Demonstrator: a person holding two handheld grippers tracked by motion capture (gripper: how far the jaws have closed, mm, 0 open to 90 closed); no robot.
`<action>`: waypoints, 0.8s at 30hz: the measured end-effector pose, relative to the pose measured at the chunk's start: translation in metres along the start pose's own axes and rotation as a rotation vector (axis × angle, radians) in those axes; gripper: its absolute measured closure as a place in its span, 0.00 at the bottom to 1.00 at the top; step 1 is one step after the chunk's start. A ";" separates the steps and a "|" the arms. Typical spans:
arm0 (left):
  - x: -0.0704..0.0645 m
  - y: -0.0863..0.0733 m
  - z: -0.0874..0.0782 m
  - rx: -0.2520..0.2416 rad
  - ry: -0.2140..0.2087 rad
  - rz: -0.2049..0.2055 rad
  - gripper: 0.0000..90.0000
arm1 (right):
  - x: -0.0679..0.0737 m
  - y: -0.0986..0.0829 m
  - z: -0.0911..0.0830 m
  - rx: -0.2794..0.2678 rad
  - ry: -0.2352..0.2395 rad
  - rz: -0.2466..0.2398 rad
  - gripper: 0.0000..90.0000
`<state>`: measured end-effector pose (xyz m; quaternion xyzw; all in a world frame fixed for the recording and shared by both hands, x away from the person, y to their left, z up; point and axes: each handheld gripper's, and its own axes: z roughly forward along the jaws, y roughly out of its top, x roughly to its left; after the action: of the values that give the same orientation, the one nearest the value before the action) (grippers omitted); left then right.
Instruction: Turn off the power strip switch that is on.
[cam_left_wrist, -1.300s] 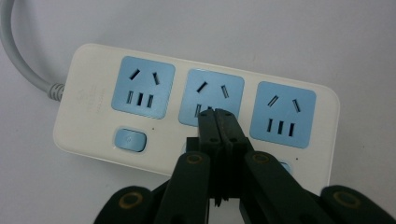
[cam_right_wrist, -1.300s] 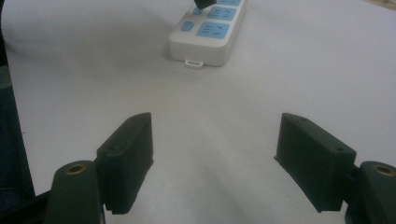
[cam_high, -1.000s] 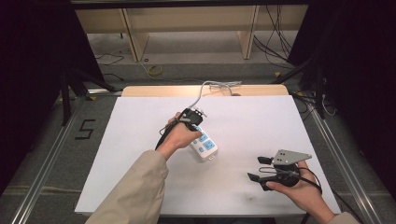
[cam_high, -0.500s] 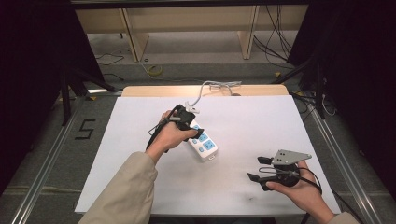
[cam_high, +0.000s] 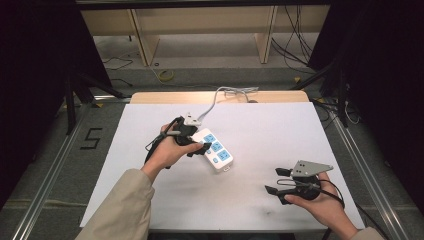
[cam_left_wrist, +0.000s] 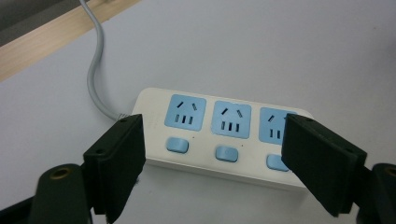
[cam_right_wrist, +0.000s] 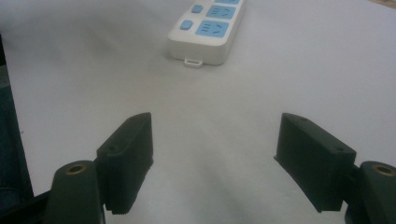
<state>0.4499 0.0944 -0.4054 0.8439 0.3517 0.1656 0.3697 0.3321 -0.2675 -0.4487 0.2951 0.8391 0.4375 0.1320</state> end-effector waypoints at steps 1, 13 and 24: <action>0.000 -0.002 -0.002 -0.009 0.001 0.000 0.24 | 0.000 0.000 0.000 0.000 0.000 0.000 0.31; -0.008 -0.029 -0.019 -0.026 0.002 0.037 0.23 | 0.000 0.000 0.000 0.001 0.000 0.000 0.31; -0.021 -0.067 -0.038 -0.041 0.016 0.049 0.22 | 0.000 -0.001 0.000 -0.001 0.001 -0.002 0.30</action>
<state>0.3832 0.1306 -0.4298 0.8433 0.3303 0.1886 0.3797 0.3316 -0.2677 -0.4490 0.2938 0.8392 0.4380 0.1324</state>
